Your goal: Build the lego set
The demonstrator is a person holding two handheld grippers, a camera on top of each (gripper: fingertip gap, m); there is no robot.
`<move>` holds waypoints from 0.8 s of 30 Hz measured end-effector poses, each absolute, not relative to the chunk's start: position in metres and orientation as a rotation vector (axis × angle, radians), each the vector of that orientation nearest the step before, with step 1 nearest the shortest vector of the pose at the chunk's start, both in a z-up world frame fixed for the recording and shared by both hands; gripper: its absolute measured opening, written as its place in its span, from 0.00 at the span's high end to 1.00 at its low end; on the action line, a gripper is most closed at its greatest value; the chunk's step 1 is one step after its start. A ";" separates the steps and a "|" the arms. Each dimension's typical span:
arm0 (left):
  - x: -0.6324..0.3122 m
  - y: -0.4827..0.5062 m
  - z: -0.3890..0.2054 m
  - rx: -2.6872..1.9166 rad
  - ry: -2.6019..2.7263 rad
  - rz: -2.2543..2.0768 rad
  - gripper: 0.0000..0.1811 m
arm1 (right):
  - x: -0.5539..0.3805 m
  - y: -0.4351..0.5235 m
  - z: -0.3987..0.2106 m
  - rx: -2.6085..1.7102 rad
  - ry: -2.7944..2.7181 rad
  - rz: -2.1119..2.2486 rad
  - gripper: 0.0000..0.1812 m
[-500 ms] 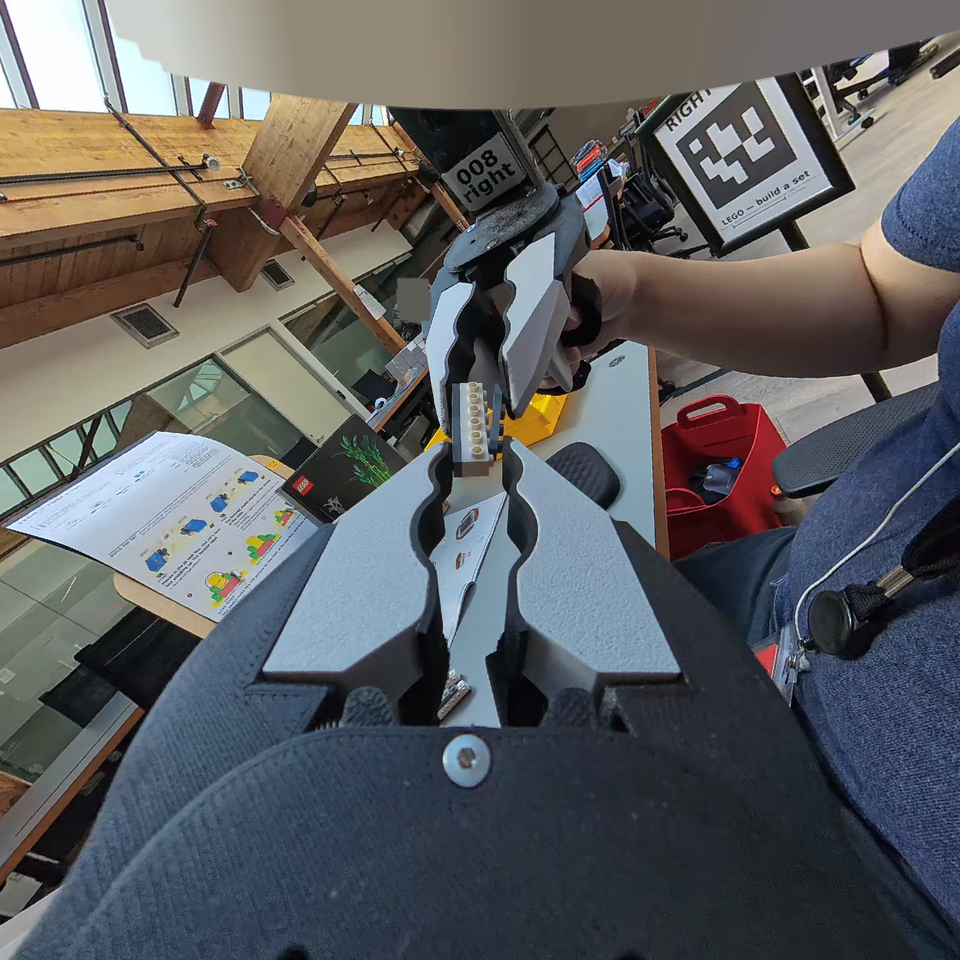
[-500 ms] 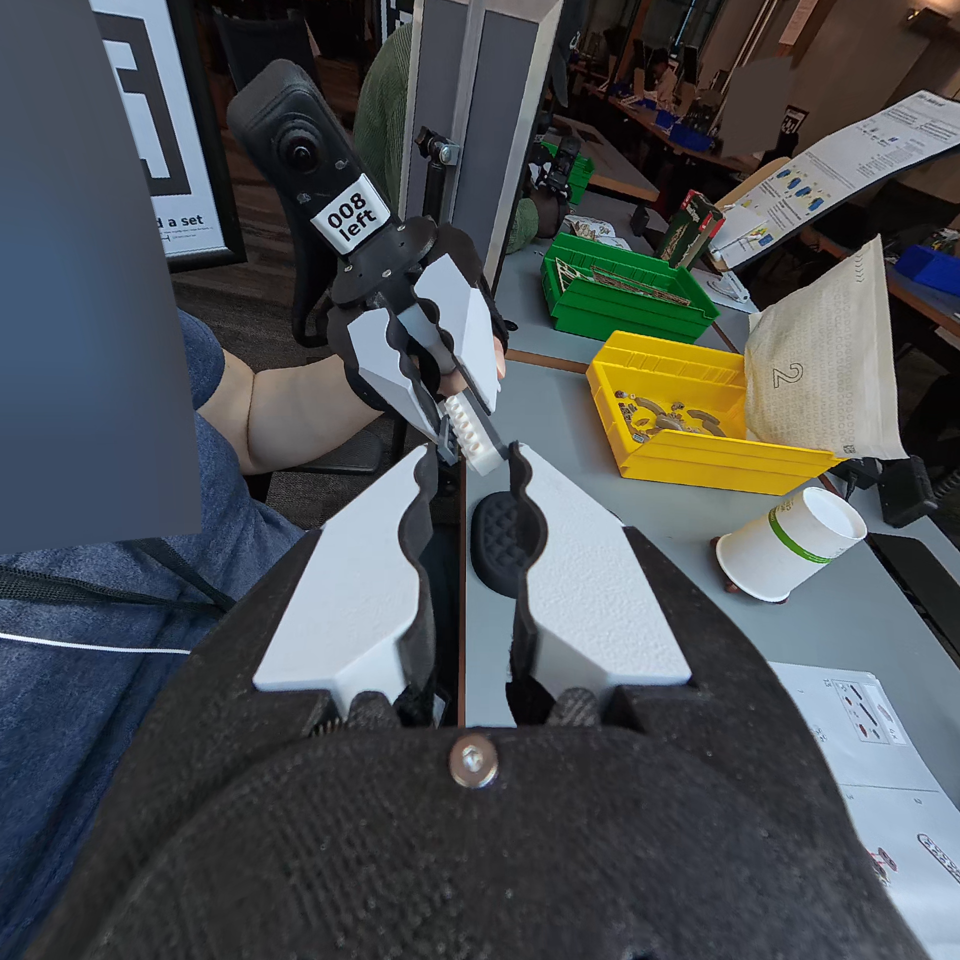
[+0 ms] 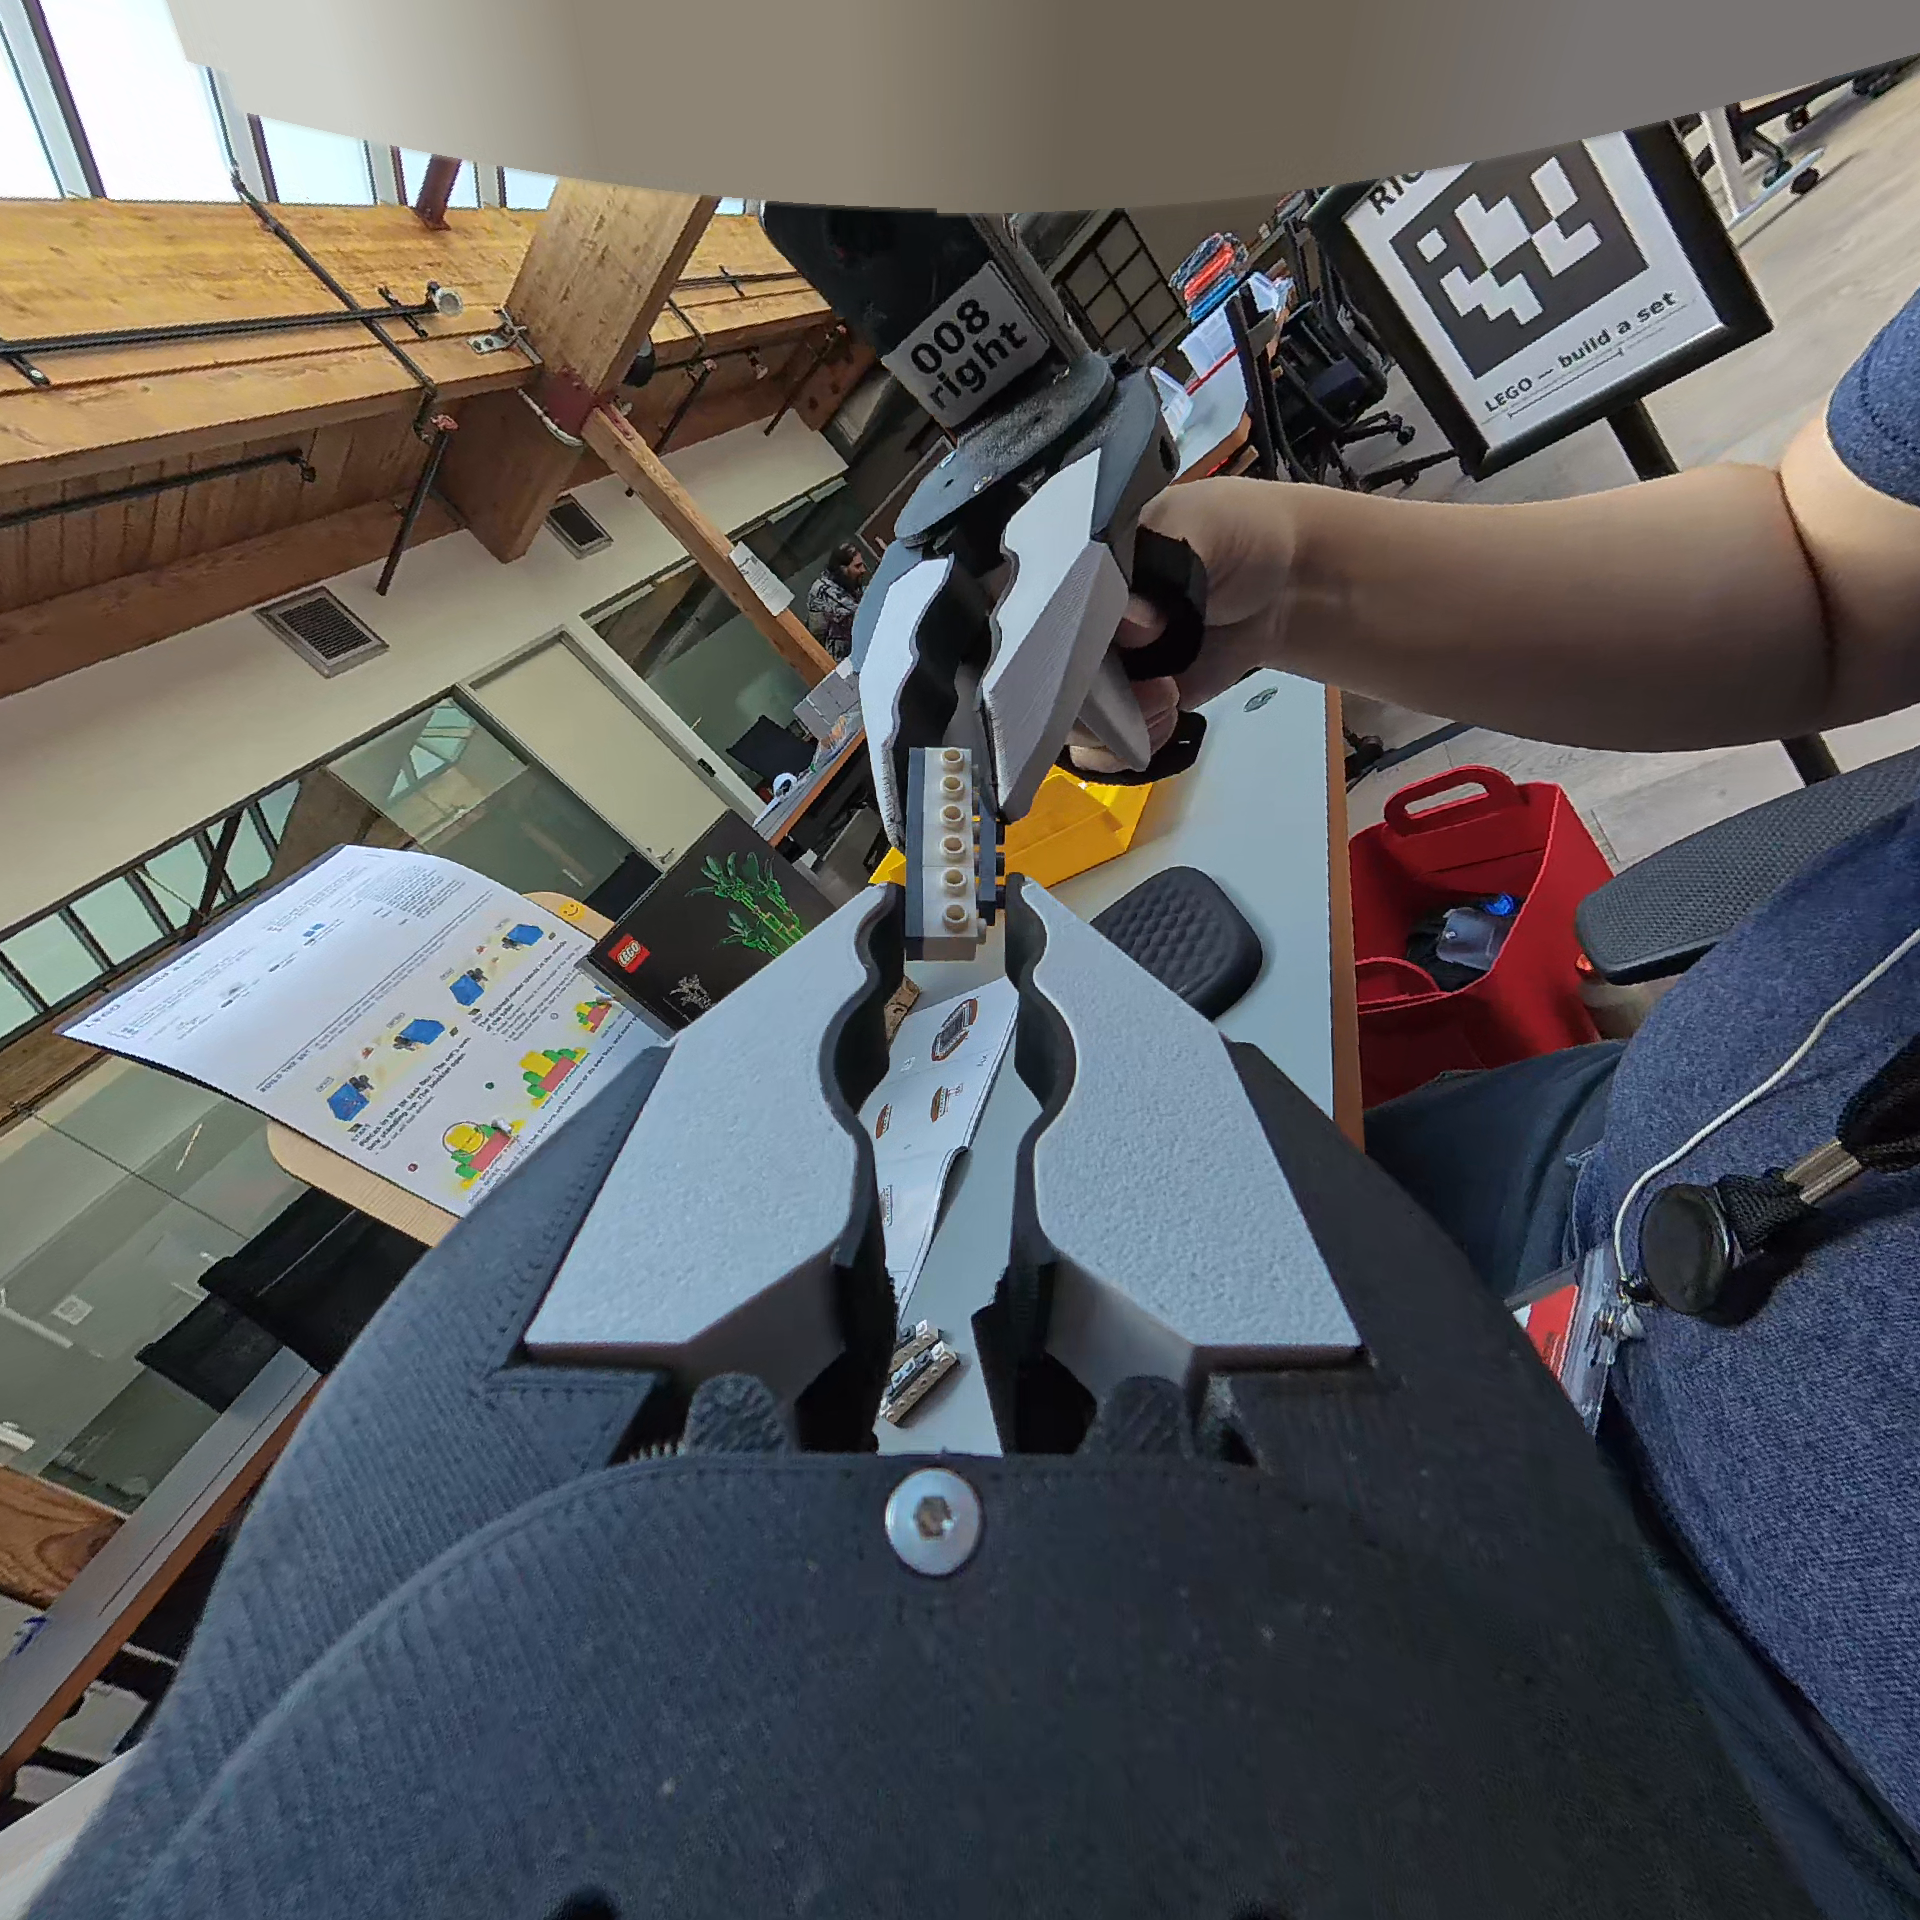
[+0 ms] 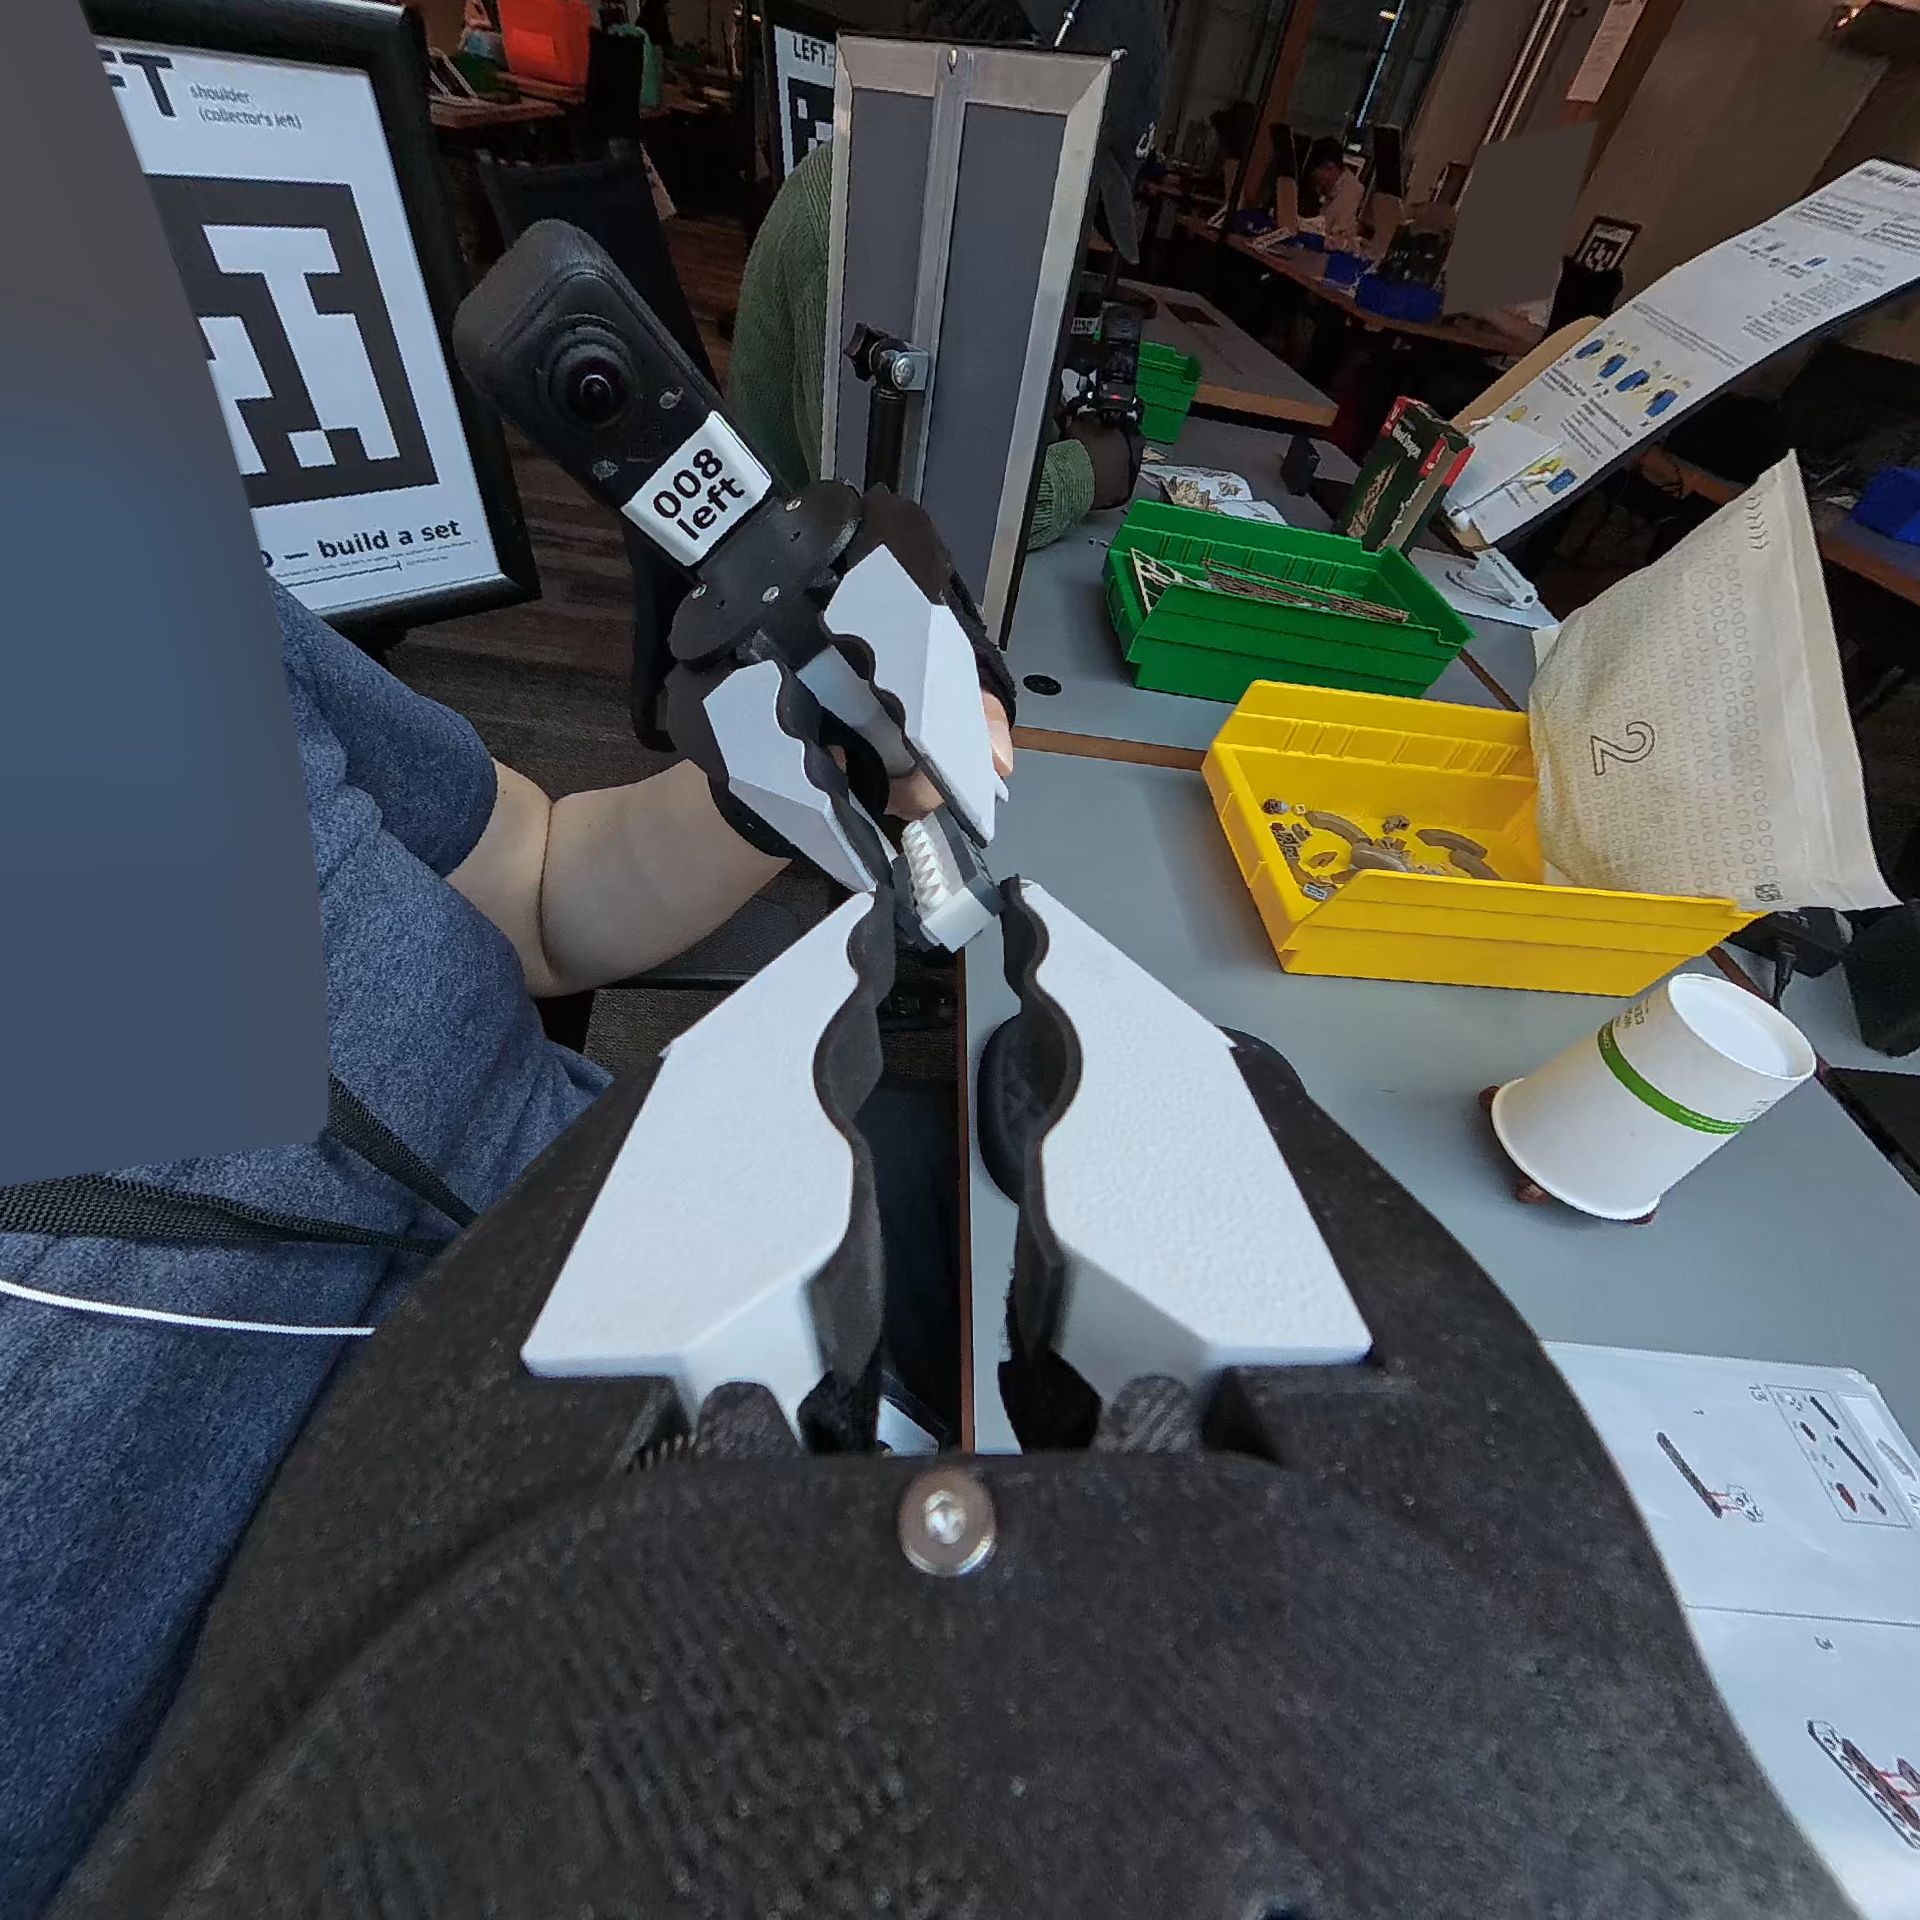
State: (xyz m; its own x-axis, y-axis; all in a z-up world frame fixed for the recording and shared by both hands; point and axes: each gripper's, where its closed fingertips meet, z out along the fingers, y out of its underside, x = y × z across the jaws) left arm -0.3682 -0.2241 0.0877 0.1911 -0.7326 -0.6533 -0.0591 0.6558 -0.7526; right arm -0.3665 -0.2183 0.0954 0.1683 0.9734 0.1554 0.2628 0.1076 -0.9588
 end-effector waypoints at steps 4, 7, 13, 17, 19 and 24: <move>-0.368 -0.224 0.088 -0.770 1.312 -0.564 0.91 | -0.366 -0.218 0.095 -1.363 -1.309 0.850 0.90; -0.367 -0.224 0.088 -0.774 1.309 -0.580 0.91 | -0.366 -0.222 0.098 -1.343 -1.310 0.872 0.90; -0.367 -0.222 0.089 -0.819 1.292 -0.638 0.91 | -0.366 -0.218 0.099 -1.348 -1.262 0.965 0.91; -0.366 -0.220 0.091 -0.843 1.265 -0.722 0.91 | -0.365 -0.216 0.103 -1.343 -1.241 1.038 0.90; -0.367 -0.219 0.095 -0.851 1.237 -0.796 0.91 | -0.365 -0.217 0.106 -1.304 -1.261 1.025 0.86; -0.370 -0.216 0.103 -0.881 1.157 -1.059 0.91 | -0.365 -0.212 0.115 -1.239 -1.250 0.964 0.80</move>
State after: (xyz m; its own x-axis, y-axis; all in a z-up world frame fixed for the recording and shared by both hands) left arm -0.3700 -0.2163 0.1025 0.0679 -0.9596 -0.2732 0.1873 0.2812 -0.9412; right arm -0.3654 -0.2117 0.1148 0.1198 0.9824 0.1431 0.1118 0.1298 -0.9852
